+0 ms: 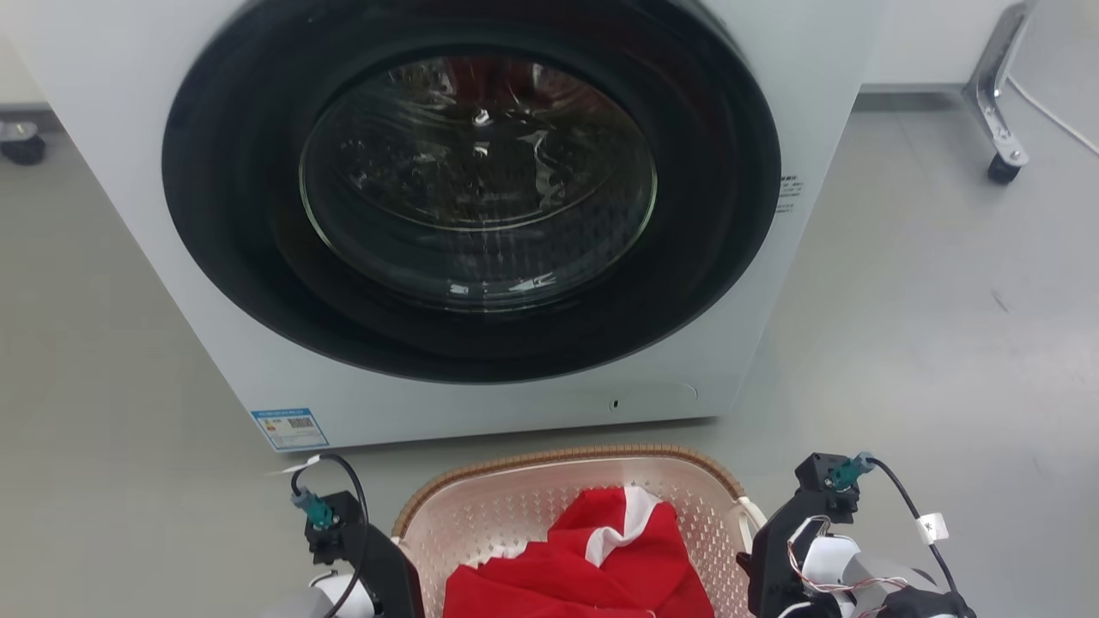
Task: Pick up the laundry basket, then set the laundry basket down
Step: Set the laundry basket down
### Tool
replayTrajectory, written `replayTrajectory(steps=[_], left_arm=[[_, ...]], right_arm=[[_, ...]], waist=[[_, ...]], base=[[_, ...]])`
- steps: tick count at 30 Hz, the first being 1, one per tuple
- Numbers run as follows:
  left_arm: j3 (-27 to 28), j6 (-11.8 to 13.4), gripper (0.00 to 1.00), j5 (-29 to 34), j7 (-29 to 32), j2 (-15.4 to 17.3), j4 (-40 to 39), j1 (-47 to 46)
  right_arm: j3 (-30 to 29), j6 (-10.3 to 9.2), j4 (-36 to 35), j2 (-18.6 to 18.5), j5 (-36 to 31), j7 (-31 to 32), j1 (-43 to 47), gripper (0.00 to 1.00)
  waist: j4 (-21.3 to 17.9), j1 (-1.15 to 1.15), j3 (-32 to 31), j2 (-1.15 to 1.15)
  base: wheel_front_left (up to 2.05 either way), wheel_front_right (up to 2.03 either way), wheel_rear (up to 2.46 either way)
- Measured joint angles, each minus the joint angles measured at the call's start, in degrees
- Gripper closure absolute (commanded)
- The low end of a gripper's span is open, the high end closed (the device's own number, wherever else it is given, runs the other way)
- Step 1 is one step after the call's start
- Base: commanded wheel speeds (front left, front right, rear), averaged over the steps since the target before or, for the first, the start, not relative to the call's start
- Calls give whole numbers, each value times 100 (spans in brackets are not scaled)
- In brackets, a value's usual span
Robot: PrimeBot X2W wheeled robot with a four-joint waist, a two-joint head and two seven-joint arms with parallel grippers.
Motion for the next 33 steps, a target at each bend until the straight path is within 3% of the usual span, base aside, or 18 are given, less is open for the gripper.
replayTrajectory(steps=[33], left_arm=[[-111, 159, 100, 413, -1547, 137, -376, -1301]], right_arm=[[51, -380, -118, -31, -371, -1460, -1298, 100]], waist=[[-67, 1, 2455, 1]], base=[[0, 0, 0]])
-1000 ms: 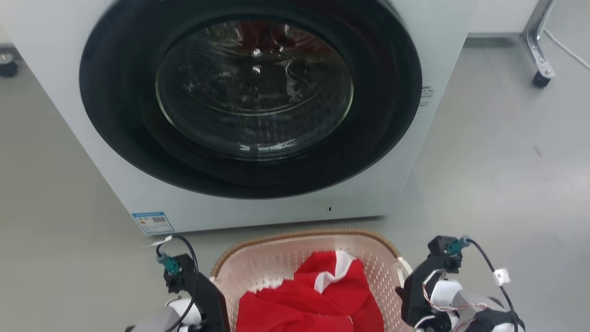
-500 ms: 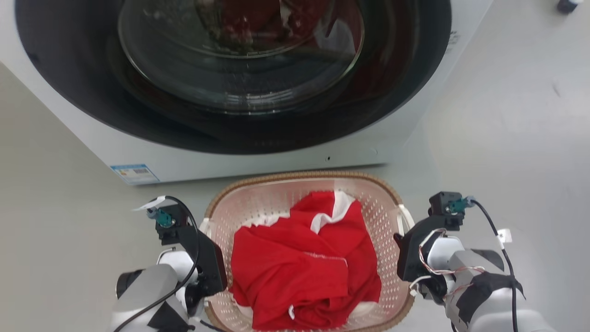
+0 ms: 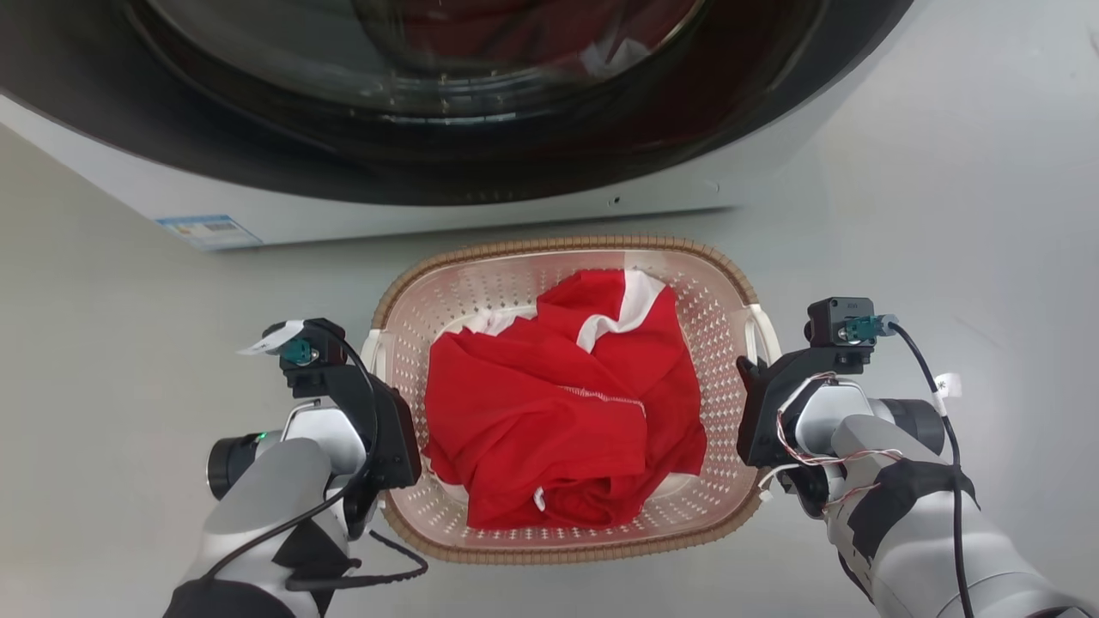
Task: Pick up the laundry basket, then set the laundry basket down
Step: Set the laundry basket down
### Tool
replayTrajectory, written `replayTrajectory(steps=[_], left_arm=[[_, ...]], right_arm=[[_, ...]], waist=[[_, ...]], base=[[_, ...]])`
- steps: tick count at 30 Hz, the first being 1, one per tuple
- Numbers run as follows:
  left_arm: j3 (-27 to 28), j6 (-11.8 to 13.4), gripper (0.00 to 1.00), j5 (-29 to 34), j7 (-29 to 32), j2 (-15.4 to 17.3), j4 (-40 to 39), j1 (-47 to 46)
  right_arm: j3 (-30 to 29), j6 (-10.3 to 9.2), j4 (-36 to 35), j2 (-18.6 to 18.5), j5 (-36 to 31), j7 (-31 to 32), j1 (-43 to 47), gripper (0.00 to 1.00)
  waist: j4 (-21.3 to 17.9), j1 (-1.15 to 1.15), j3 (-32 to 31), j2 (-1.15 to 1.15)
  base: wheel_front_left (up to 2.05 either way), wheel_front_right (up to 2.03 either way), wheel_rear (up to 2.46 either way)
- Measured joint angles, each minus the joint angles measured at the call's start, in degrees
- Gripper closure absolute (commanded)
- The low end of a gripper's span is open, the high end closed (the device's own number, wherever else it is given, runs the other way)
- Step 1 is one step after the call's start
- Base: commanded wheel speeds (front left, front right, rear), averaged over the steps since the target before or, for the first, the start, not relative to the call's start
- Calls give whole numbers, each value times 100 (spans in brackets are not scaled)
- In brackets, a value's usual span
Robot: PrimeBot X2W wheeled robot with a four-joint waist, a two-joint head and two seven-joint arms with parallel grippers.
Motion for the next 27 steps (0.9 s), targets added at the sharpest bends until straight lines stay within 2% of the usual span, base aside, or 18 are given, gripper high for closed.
replayTrajectory(steps=[10, 11, 27], left_arm=[[-26, 1, 100, 48, -296, -2, -32, -294], [-26, 1, 100, 52, -415, 4, -51, -372], [-27, 71, 100, 202, -1034, 3, -87, -865]], right_arm=[[41, -97, -5, -26, -134, -387, -282, 100], [43, -124, -12, -33, -151, -514, -370, 100], [25, -127, -19, -109, -225, -1018, -829, 100]], waist=[[16, 0, 612, 0], [18, -1, 815, 0], [57, -1, 1784, 0]], base=[[0, 0, 0], [0, 0, 0], [0, 0, 0]])
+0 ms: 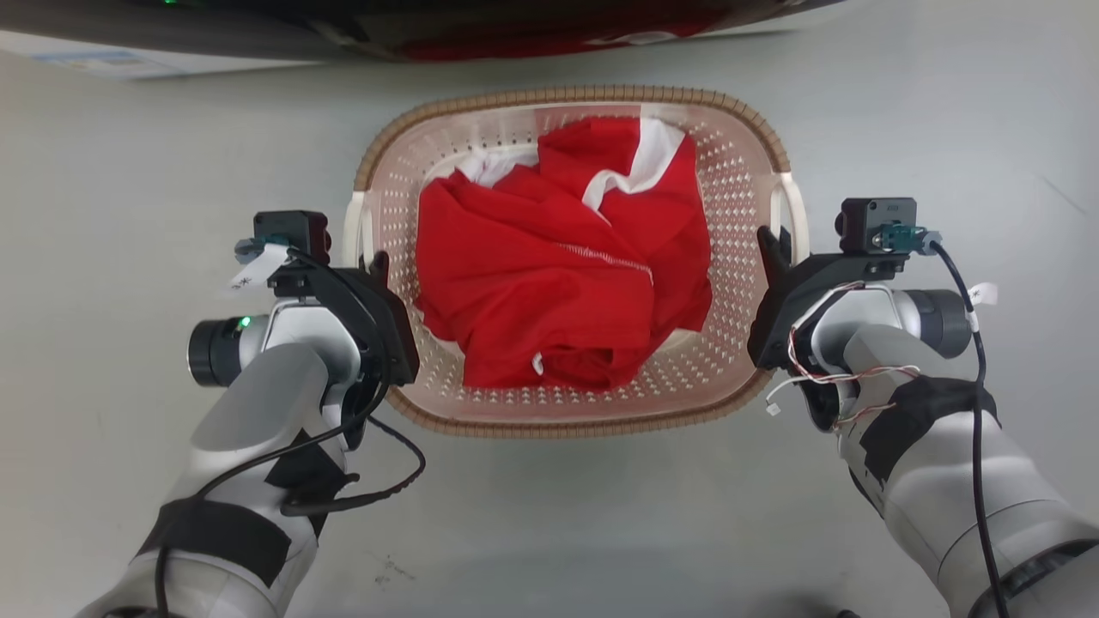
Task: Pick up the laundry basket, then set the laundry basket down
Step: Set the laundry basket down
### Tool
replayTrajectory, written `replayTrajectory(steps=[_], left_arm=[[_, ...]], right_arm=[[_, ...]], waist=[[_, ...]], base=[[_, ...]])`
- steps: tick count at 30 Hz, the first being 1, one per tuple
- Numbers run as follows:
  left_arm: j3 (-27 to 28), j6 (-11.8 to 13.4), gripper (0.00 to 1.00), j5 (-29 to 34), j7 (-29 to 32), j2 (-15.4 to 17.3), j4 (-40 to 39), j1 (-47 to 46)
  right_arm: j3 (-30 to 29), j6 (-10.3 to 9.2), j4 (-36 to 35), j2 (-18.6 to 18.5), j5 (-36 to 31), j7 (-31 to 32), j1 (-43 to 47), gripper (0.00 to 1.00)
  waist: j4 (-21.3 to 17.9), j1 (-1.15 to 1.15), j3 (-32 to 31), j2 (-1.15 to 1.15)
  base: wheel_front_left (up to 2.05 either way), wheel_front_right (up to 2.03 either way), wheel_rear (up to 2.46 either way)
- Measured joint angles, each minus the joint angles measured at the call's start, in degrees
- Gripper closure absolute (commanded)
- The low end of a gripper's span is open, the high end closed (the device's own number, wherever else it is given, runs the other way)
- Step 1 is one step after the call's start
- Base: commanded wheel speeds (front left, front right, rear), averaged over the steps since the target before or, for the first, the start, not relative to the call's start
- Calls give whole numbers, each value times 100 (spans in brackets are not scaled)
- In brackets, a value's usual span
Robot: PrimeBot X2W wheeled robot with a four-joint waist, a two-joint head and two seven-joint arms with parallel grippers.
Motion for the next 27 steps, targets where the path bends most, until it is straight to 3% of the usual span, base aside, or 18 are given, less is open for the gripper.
replayTrajectory(steps=[27], left_arm=[[-18, 114, 100, 157, -788, -11, 143, -394]], right_arm=[[53, 43, 24, -66, -122, -510, -441, 100]], waist=[[94, -2, 803, -3]], base=[[0, 0, 0]])
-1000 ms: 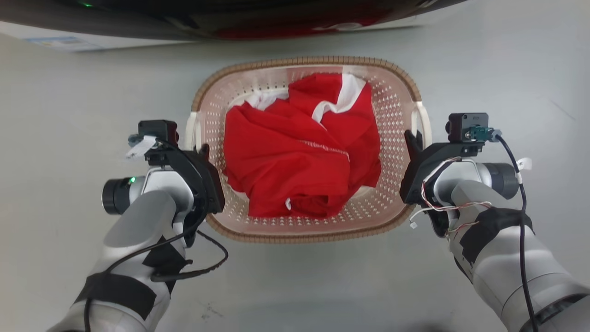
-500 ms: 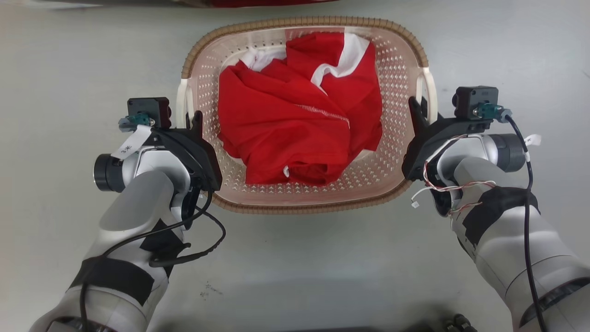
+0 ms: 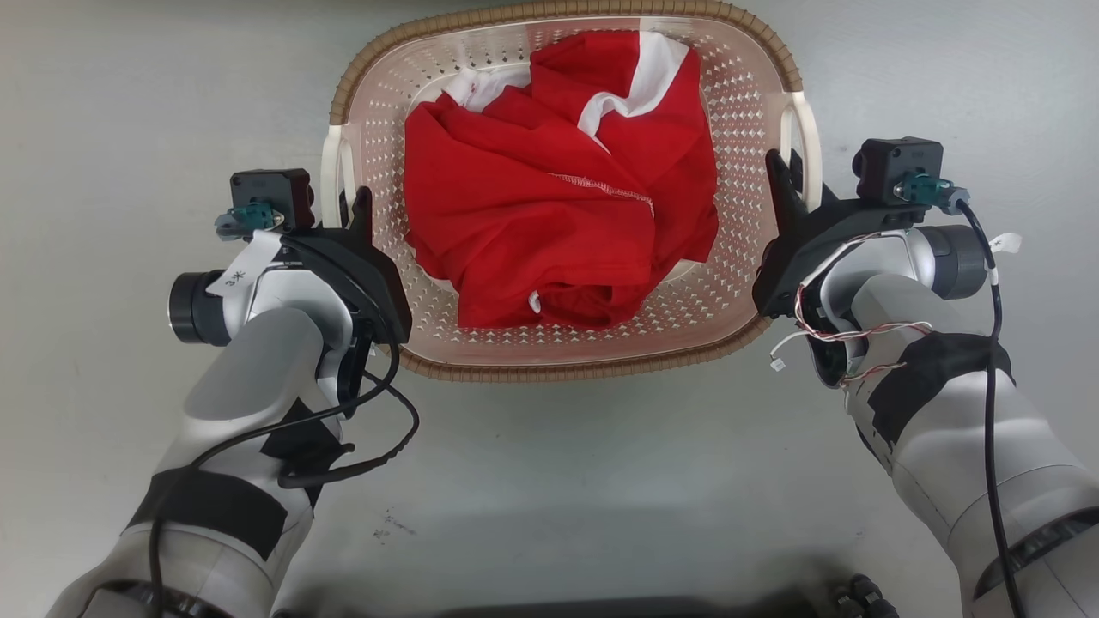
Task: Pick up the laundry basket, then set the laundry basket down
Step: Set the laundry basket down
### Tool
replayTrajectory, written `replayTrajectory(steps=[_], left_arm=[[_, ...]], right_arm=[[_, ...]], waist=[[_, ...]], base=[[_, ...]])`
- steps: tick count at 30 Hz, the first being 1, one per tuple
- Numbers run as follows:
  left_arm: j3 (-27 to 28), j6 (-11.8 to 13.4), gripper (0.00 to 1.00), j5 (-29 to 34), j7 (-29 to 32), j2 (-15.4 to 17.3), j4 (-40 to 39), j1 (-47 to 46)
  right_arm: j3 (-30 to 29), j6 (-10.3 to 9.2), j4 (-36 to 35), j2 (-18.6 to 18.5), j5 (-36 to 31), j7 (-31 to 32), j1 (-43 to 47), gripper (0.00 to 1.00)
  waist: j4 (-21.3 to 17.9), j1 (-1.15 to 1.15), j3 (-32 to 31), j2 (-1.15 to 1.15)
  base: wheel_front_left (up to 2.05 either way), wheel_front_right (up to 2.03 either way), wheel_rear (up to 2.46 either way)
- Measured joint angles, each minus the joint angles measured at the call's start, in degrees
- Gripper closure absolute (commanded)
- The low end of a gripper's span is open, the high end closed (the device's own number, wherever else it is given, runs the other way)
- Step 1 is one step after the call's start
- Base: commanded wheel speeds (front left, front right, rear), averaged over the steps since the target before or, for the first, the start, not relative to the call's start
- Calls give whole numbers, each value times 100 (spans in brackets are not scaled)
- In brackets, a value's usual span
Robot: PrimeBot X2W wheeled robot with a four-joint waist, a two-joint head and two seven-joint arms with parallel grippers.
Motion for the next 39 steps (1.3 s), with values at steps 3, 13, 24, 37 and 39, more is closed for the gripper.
replayTrajectory(steps=[3, 13, 24, 37, 39], left_arm=[[-2, -43, 100, 0, 0, -2, 29, -14], [4, -143, 100, -19, 1, -10, 115, -70], [125, -343, 0, -186, 78, 3, 192, -76], [-46, -501, 0, -198, -43, -5, 209, -55], [-108, -505, 0, -97, -113, -5, 209, 14]], right_arm=[[-3, 14, 9, 0, 1, 0, 0, 100], [-2, 64, 40, 3, 4, 0, -1, 100], [81, 141, 166, -57, -15, 8, -8, 0], [121, 342, 145, -58, -33, -98, 15, 0], [115, 368, 143, -54, -31, -119, 62, 0]], waist=[[0, 0, 0, 0], [1, 2, -24, 1], [30, 2, -132, 2], [28, 3, -577, 2], [17, 2, -691, 2]], base=[[0, 0, 0], [0, 0, 0], [0, 0, 0], [0, 0, 0], [0, 0, 0]])
